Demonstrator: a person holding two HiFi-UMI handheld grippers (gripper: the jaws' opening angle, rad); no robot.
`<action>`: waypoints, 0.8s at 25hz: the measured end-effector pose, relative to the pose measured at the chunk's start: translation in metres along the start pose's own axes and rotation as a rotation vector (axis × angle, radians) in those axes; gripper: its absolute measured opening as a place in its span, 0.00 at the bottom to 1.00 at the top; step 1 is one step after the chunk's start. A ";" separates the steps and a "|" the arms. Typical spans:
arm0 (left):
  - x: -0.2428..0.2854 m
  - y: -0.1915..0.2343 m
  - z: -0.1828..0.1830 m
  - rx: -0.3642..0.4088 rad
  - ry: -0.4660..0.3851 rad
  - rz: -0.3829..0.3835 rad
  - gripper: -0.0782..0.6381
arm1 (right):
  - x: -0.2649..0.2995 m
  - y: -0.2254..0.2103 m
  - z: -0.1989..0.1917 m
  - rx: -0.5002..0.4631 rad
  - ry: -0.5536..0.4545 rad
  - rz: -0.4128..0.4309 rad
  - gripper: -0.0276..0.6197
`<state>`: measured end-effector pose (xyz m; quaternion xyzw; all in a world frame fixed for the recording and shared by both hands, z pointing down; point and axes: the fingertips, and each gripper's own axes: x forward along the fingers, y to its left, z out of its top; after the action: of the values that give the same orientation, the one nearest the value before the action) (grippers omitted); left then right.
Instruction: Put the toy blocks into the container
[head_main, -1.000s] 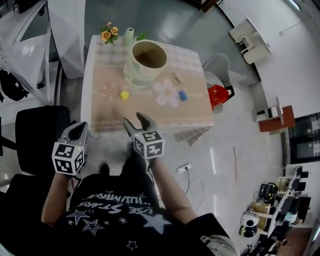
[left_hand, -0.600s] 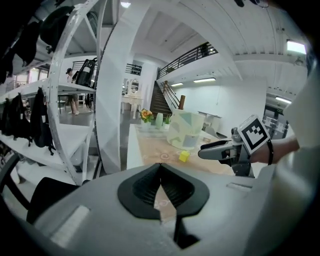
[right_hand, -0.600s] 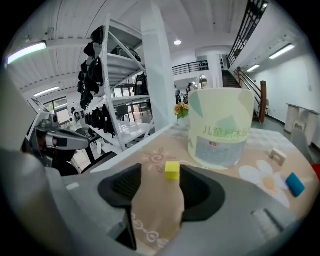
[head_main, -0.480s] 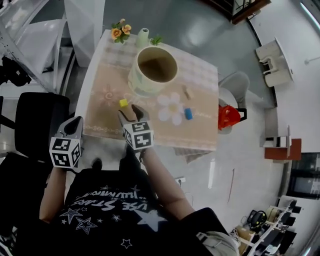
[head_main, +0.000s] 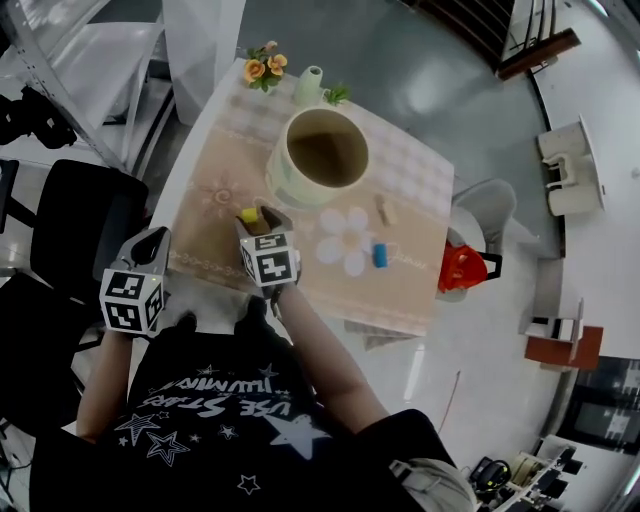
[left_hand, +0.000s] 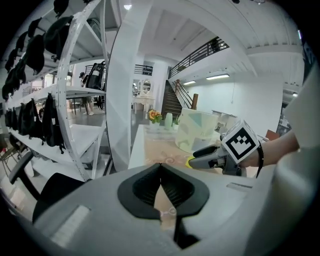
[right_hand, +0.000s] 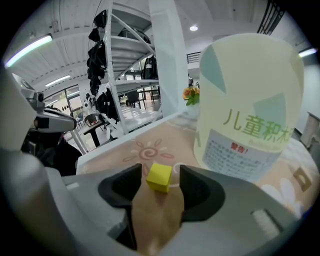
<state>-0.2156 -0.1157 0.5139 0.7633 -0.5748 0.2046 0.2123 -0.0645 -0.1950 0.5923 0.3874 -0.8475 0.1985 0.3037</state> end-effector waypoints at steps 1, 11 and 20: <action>0.000 0.000 0.000 -0.005 0.000 0.009 0.12 | 0.003 0.000 0.001 -0.014 0.000 0.007 0.41; 0.002 -0.006 0.004 -0.022 -0.010 0.047 0.12 | -0.002 0.005 0.013 -0.087 -0.002 0.067 0.30; 0.010 -0.020 0.033 0.001 -0.059 0.052 0.12 | -0.062 0.006 0.080 -0.096 -0.163 0.138 0.30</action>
<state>-0.1919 -0.1374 0.4901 0.7538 -0.6006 0.1876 0.1894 -0.0664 -0.2039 0.4911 0.3278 -0.9026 0.1459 0.2378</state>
